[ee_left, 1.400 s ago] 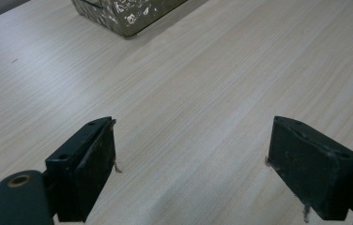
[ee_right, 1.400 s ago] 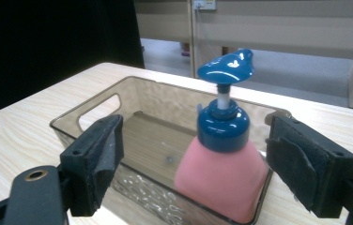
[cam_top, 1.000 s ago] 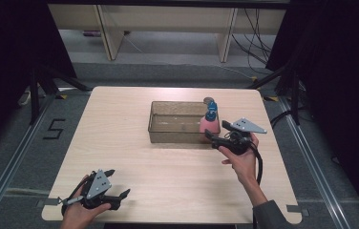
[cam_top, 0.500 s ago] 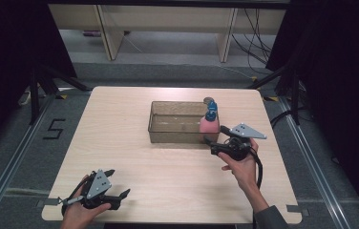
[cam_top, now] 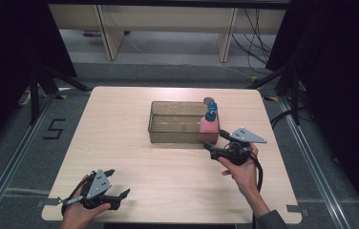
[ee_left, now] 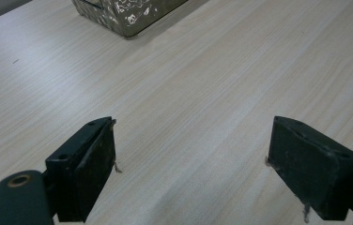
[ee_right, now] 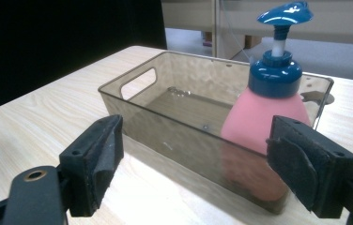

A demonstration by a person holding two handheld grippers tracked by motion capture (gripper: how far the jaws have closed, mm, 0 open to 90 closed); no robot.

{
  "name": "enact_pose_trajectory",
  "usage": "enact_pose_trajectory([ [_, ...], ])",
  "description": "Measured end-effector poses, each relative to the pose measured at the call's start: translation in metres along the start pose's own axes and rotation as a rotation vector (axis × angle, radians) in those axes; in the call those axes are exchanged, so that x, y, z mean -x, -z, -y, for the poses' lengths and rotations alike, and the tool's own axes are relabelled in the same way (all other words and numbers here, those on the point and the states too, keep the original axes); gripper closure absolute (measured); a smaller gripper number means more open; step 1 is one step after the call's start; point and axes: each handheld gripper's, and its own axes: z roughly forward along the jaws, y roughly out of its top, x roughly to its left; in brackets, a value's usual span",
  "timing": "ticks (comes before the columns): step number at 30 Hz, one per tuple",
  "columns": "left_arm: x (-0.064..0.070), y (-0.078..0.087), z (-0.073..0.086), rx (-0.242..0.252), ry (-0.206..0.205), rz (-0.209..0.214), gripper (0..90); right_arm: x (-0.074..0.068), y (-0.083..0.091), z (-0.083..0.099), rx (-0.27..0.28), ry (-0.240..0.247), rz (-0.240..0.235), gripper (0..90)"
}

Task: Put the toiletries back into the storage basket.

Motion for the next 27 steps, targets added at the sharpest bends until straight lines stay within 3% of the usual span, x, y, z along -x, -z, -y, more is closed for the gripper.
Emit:
enact_pose_trajectory([
  [1,0.000,0.000,0.000,-0.001,-0.001,0.000,15.0,0.000,0.000,0.000,-0.005,0.000,0.000,19.7],
  [2,0.000,0.000,0.000,0.003,-0.003,-0.006,14.9,-0.003,0.000,0.002,-0.010,-0.032,-0.009,19.4],
  [3,0.000,0.000,0.000,0.003,-0.006,-0.007,14.9,-0.002,0.000,0.002,-0.008,-0.008,-0.011,19.2],
  [6,-0.001,0.001,0.000,-0.009,-0.007,-0.004,14.9,-0.004,0.001,0.004,-0.014,-0.032,-0.016,18.3],
  [10,0.000,0.000,0.000,0.003,-0.004,-0.006,14.9,-0.004,0.003,0.006,-0.009,-0.013,-0.016,17.4],
  [13,0.000,0.000,0.000,0.003,-0.003,-0.007,14.9,-0.008,0.005,0.007,-0.016,-0.047,-0.029,16.5],
  [16,0.000,0.000,0.000,0.004,-0.002,-0.007,15.0,-0.006,0.006,0.008,-0.017,-0.002,-0.018,16.5],
  [17,0.000,0.000,0.000,0.006,0.001,-0.004,15.0,-0.009,0.006,0.009,-0.009,-0.033,-0.030,16.4],
  [18,0.000,0.000,0.000,-0.003,0.001,0.006,15.0,-0.008,0.006,0.010,-0.009,-0.010,-0.031,16.3],
  [19,0.000,0.000,0.000,0.006,0.002,-0.003,14.9,-0.009,0.006,0.011,-0.006,-0.031,-0.034,16.4],
  [22,0.000,0.001,0.000,0.000,0.001,-0.001,15.0,-0.009,0.008,0.013,-0.021,-0.036,-0.042,16.3],
  [23,0.000,0.001,0.000,0.005,0.004,0.001,15.0,-0.007,0.008,0.014,-0.020,-0.017,-0.041,16.3],
  [24,-0.001,0.001,0.000,0.005,0.003,-0.002,14.9,-0.008,0.010,0.015,-0.027,-0.042,-0.038,16.3],
  [25,0.000,0.001,0.000,0.000,0.002,-0.004,14.9,-0.007,0.010,0.016,-0.013,-0.017,-0.044,16.3],
  [26,0.000,0.001,0.000,-0.001,0.001,-0.002,14.9,-0.007,0.011,0.017,-0.023,-0.035,-0.038,16.3],
  [27,-0.001,0.001,-0.001,-0.008,-0.007,0.001,15.0,-0.007,0.013,0.019,-0.021,-0.022,-0.032,16.4],
])
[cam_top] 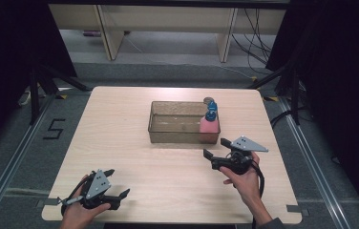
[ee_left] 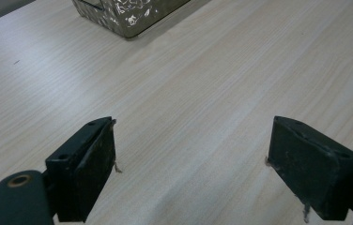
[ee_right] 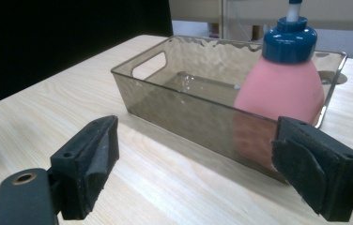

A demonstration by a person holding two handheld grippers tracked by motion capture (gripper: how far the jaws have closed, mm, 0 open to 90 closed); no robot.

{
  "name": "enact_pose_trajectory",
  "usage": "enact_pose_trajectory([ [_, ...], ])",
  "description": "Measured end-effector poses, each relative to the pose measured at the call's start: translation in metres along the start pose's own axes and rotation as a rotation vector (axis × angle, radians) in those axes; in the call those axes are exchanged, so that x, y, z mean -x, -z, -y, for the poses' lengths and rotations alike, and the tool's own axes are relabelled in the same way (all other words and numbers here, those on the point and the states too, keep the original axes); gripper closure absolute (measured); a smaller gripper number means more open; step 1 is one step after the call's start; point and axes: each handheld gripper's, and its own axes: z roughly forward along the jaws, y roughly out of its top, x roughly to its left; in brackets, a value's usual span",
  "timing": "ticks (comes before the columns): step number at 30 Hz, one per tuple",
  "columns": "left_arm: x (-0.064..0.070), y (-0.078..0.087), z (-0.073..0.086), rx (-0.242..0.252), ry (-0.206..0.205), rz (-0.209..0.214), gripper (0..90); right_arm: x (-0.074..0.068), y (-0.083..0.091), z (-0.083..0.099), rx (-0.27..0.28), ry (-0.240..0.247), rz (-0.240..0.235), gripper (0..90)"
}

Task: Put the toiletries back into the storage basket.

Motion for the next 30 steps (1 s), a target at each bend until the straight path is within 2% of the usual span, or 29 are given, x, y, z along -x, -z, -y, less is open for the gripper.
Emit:
enact_pose_trajectory([
  [2,0.001,0.000,0.000,0.005,0.005,0.006,15.0,0.000,0.001,0.001,-0.001,-0.008,0.004,16.4],
  [4,0.000,0.000,0.000,0.007,0.006,-0.004,14.9,-0.001,0.003,0.004,-0.006,-0.035,0.003,16.4],
  [6,0.000,0.000,0.000,0.007,0.007,-0.005,14.9,0.001,0.005,0.006,-0.012,-0.011,0.009,16.4],
  [7,0.000,0.000,0.000,0.006,0.005,-0.004,14.9,-0.001,0.006,0.007,-0.008,-0.046,0.001,16.4],
  [9,0.001,0.000,0.000,0.000,0.004,-0.002,14.9,-0.001,0.007,0.009,-0.012,-0.041,-0.006,16.4],
  [10,0.001,0.000,0.000,0.000,0.005,-0.002,14.9,0.001,0.007,0.009,-0.003,-0.011,0.001,16.5],
  [12,0.000,0.000,0.000,0.002,0.004,0.000,15.0,0.000,0.010,0.010,-0.025,-0.019,0.005,16.4],
  [15,0.000,0.000,0.000,0.002,0.004,0.000,14.9,0.000,0.013,0.009,-0.025,-0.006,0.003,16.4],
  [16,0.000,0.000,0.000,0.002,0.004,0.001,14.9,-0.003,0.013,0.010,-0.030,-0.045,-0.003,16.4],
  [18,0.000,0.000,0.000,0.001,0.005,0.001,15.0,-0.002,0.014,0.011,-0.008,0.013,0.014,16.5],
  [19,0.000,0.000,0.000,0.001,0.004,-0.001,15.0,-0.005,0.014,0.012,-0.014,-0.020,-0.003,16.8],
  [21,0.001,0.000,0.000,0.005,0.011,0.000,15.0,-0.004,0.016,0.012,-0.020,-0.001,0.002,16.8],
  [22,0.001,0.000,0.000,0.002,0.010,-0.003,15.0,-0.005,0.015,0.014,-0.019,-0.019,-0.011,16.8],
  [24,0.000,0.000,0.000,0.002,0.004,0.000,14.9,-0.005,0.016,0.016,-0.026,-0.003,-0.010,16.8],
  [25,0.000,0.000,0.000,0.002,0.004,-0.002,14.9,-0.007,0.017,0.017,-0.036,-0.034,-0.021,16.8],
  [26,0.000,0.000,0.000,0.001,0.005,-0.001,15.0,-0.006,0.017,0.016,-0.028,-0.006,-0.013,16.8],
  [30,0.000,0.000,0.000,0.001,0.004,-0.003,15.0,-0.008,0.020,0.018,-0.022,-0.022,-0.024,16.8],
])
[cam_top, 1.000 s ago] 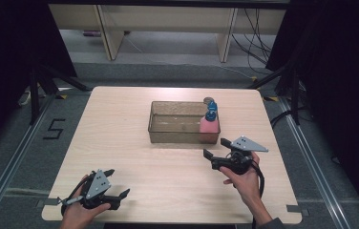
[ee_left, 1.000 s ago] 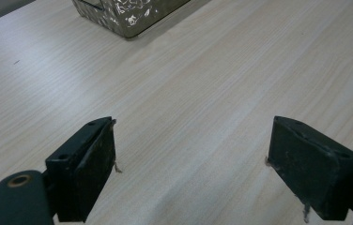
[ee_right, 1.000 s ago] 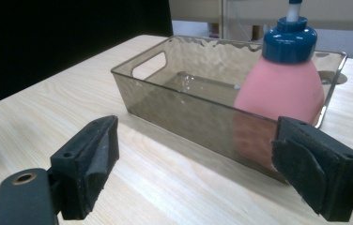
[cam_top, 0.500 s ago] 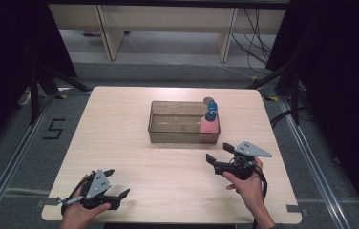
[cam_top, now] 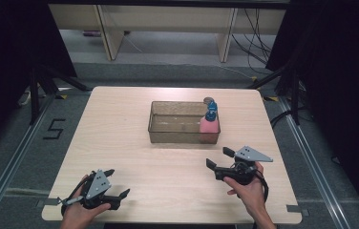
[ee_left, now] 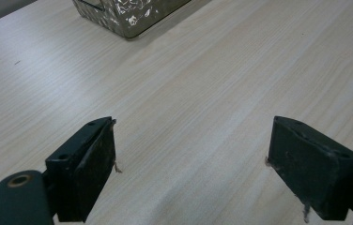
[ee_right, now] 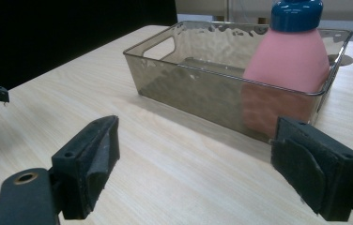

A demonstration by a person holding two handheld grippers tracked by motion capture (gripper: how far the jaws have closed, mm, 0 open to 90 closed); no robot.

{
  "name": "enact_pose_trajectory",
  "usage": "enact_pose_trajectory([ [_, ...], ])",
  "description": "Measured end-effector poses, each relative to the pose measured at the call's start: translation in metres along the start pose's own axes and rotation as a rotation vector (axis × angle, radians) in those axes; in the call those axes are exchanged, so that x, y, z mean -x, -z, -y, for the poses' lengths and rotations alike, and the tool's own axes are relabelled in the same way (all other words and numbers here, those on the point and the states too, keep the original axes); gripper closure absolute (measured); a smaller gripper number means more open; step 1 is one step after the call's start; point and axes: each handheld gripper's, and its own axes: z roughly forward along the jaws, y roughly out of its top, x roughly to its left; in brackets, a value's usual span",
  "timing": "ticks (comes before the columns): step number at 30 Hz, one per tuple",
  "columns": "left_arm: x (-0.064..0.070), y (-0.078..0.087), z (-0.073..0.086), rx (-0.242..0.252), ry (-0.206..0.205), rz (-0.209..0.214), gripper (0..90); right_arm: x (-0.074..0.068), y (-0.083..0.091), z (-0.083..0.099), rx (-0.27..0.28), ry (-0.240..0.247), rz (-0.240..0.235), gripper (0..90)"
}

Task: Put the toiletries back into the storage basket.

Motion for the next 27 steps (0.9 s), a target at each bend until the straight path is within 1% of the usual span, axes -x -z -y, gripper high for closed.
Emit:
enact_pose_trajectory([
  [1,0.000,0.000,0.000,0.000,0.001,0.001,14.9,0.001,0.001,0.000,-0.001,0.016,0.006,16.8],
  [2,0.000,0.000,0.000,0.000,0.000,0.002,14.9,0.000,0.001,0.001,-0.005,0.003,-0.001,16.7],
  [3,0.000,0.000,0.000,-0.002,0.000,-0.002,15.0,-0.001,0.002,0.002,-0.009,0.002,0.001,16.7],
  [4,0.000,0.000,0.000,-0.002,0.001,-0.001,14.9,-0.002,0.002,0.002,-0.017,-0.013,0.006,16.7],
  [5,0.000,0.000,0.000,-0.001,0.001,-0.001,14.9,-0.001,0.002,0.003,-0.006,0.011,0.011,16.7],
  [6,0.000,0.000,0.000,0.001,0.001,0.003,14.9,-0.001,0.003,0.004,-0.001,0.010,0.000,16.5],
  [10,0.000,0.000,0.000,0.000,0.001,0.002,14.9,-0.001,0.005,0.005,-0.011,0.007,-0.002,15.7],
  [11,0.000,0.000,0.000,-0.002,0.000,-0.002,14.9,-0.003,0.006,0.006,-0.012,-0.005,0.000,15.7],
  [14,0.000,0.000,0.000,0.000,0.001,0.003,14.9,-0.003,0.008,0.007,-0.018,-0.008,-0.008,15.5],
  [15,0.000,0.000,0.000,0.000,0.001,0.003,14.9,-0.002,0.007,0.008,0.004,0.011,-0.003,15.5],
  [16,0.000,0.000,0.000,0.000,0.001,0.003,15.0,-0.002,0.008,0.008,-0.005,0.020,-0.004,15.5],
  [17,0.000,0.000,0.000,0.000,0.001,0.003,14.9,-0.004,0.008,0.010,-0.002,-0.009,-0.010,15.5],
  [18,0.000,0.000,0.000,0.000,0.001,0.003,14.9,-0.004,0.008,0.010,-0.005,-0.002,-0.016,15.5],
  [20,0.000,0.000,0.000,0.000,0.000,0.003,15.0,-0.006,0.010,0.011,-0.023,-0.019,-0.021,15.5],
  [21,0.000,0.000,0.000,0.000,0.002,0.003,15.0,-0.004,0.010,0.011,-0.010,0.009,-0.021,15.5],
  [23,0.000,0.000,0.000,0.000,0.001,0.003,14.9,-0.005,0.011,0.012,-0.007,0.003,-0.022,15.5],
  [24,0.000,-0.001,0.000,0.001,0.003,0.002,14.9,-0.006,0.013,0.013,-0.018,-0.011,-0.023,15.5],
  [25,0.000,-0.001,0.000,0.006,0.003,-0.003,14.9,-0.006,0.013,0.013,-0.018,-0.011,-0.023,15.5],
  [26,0.001,-0.001,0.001,0.011,0.004,-0.009,14.9,-0.005,0.014,0.013,-0.022,0.011,-0.022,15.5],
  [27,0.001,-0.001,0.001,0.011,0.003,-0.010,14.9,-0.006,0.014,0.014,-0.022,0.000,-0.026,15.5],
])
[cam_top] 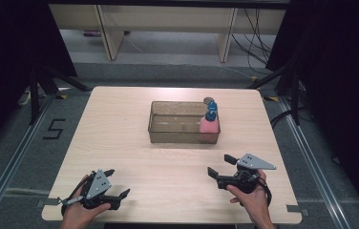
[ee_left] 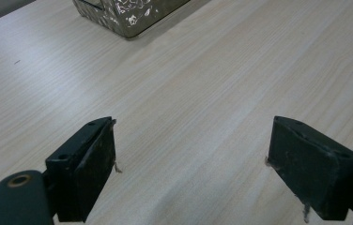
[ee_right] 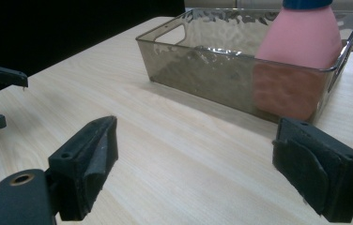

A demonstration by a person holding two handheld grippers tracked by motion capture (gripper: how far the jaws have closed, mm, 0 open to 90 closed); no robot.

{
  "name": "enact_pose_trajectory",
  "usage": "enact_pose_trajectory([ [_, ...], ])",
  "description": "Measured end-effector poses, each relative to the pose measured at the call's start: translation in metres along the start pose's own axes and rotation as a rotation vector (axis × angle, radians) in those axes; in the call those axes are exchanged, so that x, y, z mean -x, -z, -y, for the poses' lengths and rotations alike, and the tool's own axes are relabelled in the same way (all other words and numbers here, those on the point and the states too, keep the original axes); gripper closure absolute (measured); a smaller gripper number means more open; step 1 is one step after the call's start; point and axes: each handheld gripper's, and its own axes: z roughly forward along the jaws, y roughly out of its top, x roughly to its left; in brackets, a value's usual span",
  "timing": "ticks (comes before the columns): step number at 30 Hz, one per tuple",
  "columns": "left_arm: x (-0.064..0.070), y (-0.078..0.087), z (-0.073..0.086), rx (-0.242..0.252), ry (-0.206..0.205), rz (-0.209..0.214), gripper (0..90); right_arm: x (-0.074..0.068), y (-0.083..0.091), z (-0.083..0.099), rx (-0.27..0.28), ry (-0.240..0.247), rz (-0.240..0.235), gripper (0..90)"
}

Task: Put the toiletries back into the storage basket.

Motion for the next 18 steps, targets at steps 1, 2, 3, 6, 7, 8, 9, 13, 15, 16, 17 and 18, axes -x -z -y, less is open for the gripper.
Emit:
enact_pose_trajectory([
  [1,0.0000,0.0000,0.0000,0.000,0.000,0.001,14.9,0.0000,0.0000,0.0000,0.000,0.000,0.000,15.5],
  [2,-0.0005,0.0009,-0.0004,-0.011,-0.001,0.012,14.9,0.0007,0.0004,0.0003,0.001,0.013,-0.001,15.5],
  [3,-0.0005,0.0010,-0.0004,-0.011,-0.001,0.012,14.9,0.0007,0.0015,0.0005,-0.005,0.020,0.003,15.5],
  [6,0.0000,0.0000,0.0001,0.000,0.001,0.001,15.0,-0.0004,0.0015,0.0025,0.003,0.022,-0.002,15.5],
  [7,0.0001,0.0001,0.0000,-0.003,0.001,0.001,14.9,-0.0004,0.0024,0.0033,-0.003,0.034,-0.003,15.5],
  [8,0.0002,0.0009,-0.0003,-0.012,0.001,0.002,14.9,-0.0004,0.0024,0.0033,-0.003,0.034,-0.003,15.5],
  [9,0.0005,0.0004,-0.0001,-0.006,0.006,0.007,14.9,-0.0004,0.0031,0.0039,0.002,0.037,0.005,15.5],
  [13,0.0004,0.0000,0.0001,-0.004,0.008,0.009,14.9,-0.0013,0.0051,0.0063,-0.005,0.032,0.000,15.5],
  [15,0.0002,0.0000,0.0001,-0.005,0.007,0.008,14.9,-0.0030,0.0063,0.0072,-0.019,0.007,-0.014,15.5],
  [16,0.0003,-0.0001,0.0001,-0.004,0.007,0.009,15.0,-0.0035,0.0067,0.0080,-0.016,0.005,-0.012,15.5],
  [17,0.0004,0.0000,0.0001,-0.004,0.008,0.009,14.9,-0.0033,0.0077,0.0087,-0.017,0.015,-0.016,15.5],
  [18,0.0003,0.0000,0.0000,-0.004,0.008,0.009,14.9,-0.0033,0.0077,0.0087,-0.017,0.015,-0.016,15.5],
])
